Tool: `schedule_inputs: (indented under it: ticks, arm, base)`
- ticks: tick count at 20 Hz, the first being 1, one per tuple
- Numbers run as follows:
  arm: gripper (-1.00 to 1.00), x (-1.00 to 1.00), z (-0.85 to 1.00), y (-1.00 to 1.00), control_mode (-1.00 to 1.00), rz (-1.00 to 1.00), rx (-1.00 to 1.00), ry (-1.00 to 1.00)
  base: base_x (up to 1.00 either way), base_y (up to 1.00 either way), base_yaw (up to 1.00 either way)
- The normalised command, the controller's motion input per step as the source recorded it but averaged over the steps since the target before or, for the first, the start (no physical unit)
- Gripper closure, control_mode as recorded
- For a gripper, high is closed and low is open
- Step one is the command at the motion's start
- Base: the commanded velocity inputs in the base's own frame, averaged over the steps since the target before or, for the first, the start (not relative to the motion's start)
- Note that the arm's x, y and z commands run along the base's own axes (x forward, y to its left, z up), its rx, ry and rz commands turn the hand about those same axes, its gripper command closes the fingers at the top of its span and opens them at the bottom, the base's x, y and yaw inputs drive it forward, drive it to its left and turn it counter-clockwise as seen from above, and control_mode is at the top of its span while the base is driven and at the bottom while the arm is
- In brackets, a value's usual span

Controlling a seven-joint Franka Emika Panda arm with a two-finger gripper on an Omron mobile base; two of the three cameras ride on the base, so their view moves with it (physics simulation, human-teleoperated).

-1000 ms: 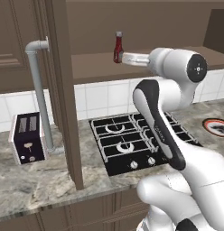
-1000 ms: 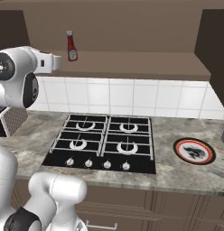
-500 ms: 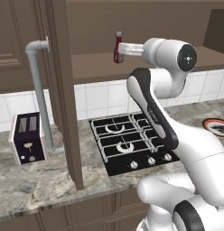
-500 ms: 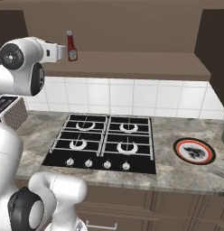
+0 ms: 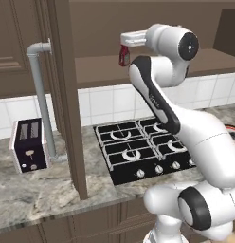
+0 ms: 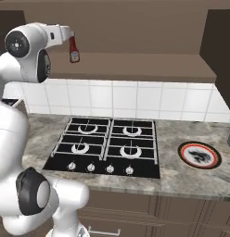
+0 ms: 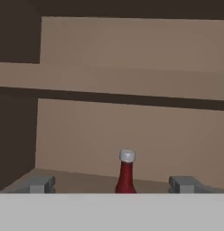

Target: Move the hot dog bun to the plate on the dining table and place the condiment next to that plate. Then navigate to the fridge and take the sausage and place it on the plate as well.

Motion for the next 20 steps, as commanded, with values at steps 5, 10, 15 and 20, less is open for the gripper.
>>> schedule_inputs:
  ticks: [5, 10, 15, 20]
  arm:
    - [-1.0, 0.21, -0.03, 0.0, -1.0, -0.02, -0.09, 0.11]
    - [-1.0, 0.2, -0.28, 0.0, -1.0, -0.02, -0.01, 0.12]
    - [-1.0, 0.44, -0.02, 0.0, -1.0, 0.0, 0.0, -0.01]
    - [-1.0, 0.58, 0.0, 0.0, -1.0, 0.0, 0.0, -0.01]
  base:
    - [0.0, 0.0, 0.0]
    - [0.0, 0.0, 0.0]
    - [0.0, 0.0, 0.0]
    - [0.0, 0.0, 0.0]
